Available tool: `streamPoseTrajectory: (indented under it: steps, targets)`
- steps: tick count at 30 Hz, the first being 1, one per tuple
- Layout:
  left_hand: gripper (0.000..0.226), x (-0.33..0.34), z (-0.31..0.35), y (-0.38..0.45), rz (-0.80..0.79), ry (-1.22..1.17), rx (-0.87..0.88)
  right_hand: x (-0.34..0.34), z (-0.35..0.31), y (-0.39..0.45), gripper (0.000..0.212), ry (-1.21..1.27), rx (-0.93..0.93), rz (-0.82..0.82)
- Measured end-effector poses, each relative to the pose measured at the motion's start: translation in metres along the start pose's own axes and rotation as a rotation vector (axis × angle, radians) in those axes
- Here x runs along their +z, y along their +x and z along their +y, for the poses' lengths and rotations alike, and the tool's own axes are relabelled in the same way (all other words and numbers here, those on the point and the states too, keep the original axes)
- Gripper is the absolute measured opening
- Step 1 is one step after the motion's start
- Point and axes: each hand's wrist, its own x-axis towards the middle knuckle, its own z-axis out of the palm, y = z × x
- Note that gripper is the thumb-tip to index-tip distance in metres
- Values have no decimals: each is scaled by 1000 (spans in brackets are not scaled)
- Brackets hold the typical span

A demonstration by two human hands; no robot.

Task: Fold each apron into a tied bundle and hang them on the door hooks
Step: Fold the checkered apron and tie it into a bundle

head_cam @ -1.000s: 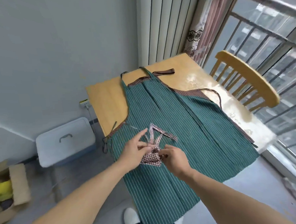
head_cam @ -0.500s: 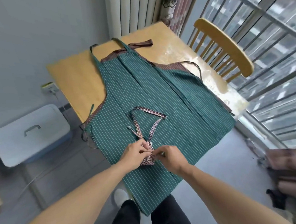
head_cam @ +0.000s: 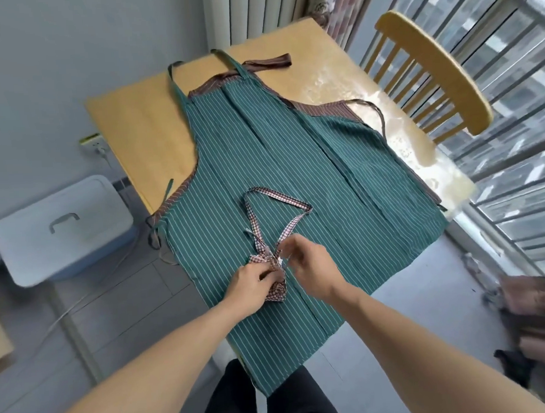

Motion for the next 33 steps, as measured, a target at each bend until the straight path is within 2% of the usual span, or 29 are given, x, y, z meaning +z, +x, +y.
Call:
streamPoseTrajectory:
  steps: [2, 5, 8, 10, 17, 21, 27, 30, 33]
  targets:
    - [31, -1, -1, 1, -13, 17, -16, 2, 7, 5, 36, -172, 2, -115]
    - [30, -5, -5, 2, -34, 4, 15, 9, 11, 8, 36, -306, -2, -237]
    - [21, -13, -1, -2, 0, -4, 32, 10, 11, 10, 26, -365, -40, -169]
    - [23, -15, 1, -2, 32, 7, 36, 9, 11, 11, 20, -398, -69, -127]
    - [35, -19, 3, 3, 42, 21, -3, -11, -2, 7, 16, -367, -216, -74]
    - [33, -21, 3, 2, 5, 23, -3, -10, -8, -5, 15, -479, -317, -49]
    - [27, -21, 3, 1, 31, -7, -7, 2, -8, -14, 19, -81, 37, -233]
    - [21, -21, 2, 2, 55, -32, -15, 12, 1, -13, 23, -124, 0, -217]
    - [28, -18, -2, 4, 80, -29, -15, 22, 3, -8, 23, -216, -81, -144]
